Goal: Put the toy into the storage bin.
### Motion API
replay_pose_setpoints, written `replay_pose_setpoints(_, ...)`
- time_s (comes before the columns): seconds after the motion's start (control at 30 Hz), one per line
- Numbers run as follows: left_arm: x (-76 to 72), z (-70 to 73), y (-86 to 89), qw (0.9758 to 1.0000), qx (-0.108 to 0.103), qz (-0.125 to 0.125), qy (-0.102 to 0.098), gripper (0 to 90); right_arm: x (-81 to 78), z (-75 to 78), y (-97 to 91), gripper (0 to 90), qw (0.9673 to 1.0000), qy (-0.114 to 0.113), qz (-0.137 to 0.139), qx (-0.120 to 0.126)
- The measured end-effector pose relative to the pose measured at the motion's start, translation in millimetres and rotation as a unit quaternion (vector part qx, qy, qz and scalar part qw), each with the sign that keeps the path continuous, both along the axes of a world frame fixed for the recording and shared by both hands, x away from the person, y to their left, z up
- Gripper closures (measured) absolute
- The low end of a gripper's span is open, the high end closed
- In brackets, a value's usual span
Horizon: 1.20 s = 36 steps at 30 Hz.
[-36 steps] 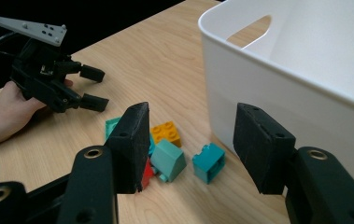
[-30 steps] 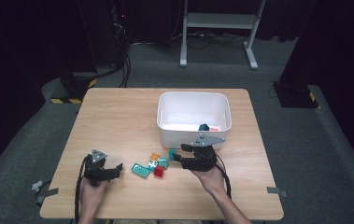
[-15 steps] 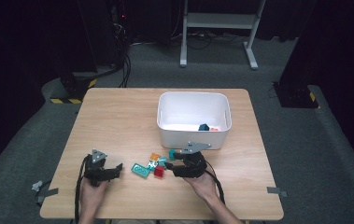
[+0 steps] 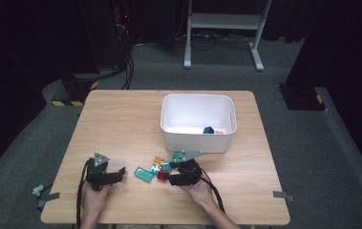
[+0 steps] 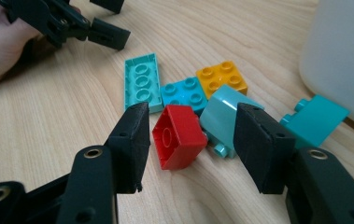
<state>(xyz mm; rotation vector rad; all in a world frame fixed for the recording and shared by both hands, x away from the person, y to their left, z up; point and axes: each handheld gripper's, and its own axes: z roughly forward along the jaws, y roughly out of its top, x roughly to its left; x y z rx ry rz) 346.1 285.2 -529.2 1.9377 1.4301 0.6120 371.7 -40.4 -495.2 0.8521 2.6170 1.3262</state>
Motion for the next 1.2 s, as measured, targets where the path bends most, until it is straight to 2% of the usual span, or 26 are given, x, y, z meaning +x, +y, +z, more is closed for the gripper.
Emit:
replay_pose_setpoints(0.33,0.0,0.0,0.0,1.0,0.0,0.0,0.0,11.5,2.4,-14.4,9.1,45.8,0.9998,0.014,0.007,-0.009)
replay_pose_setpoints(0.47,0.0,0.0,0.0,1.0,0.0,0.0,0.0,11.5,2.0,-16.3,11.1,46.3,0.9998,0.013,0.013,-0.012)
replay_pose_setpoints(0.67,0.0,0.0,0.0,1.0,0.0,0.0,0.0,11.5,1.5,-17.2,11.9,52.8,0.9996,0.016,0.018,-0.014)
replay_pose_setpoints(0.9,0.0,0.0,0.0,1.0,0.0,0.0,0.0,11.5,-1.6,-21.3,13.9,61.0,0.999,0.016,0.031,-0.029)
replay_pose_setpoints(1.2,0.0,0.0,0.0,1.0,0.0,0.0,0.0,11.5,-4.9,-20.3,12.5,66.3,0.9986,0.014,0.041,-0.03)
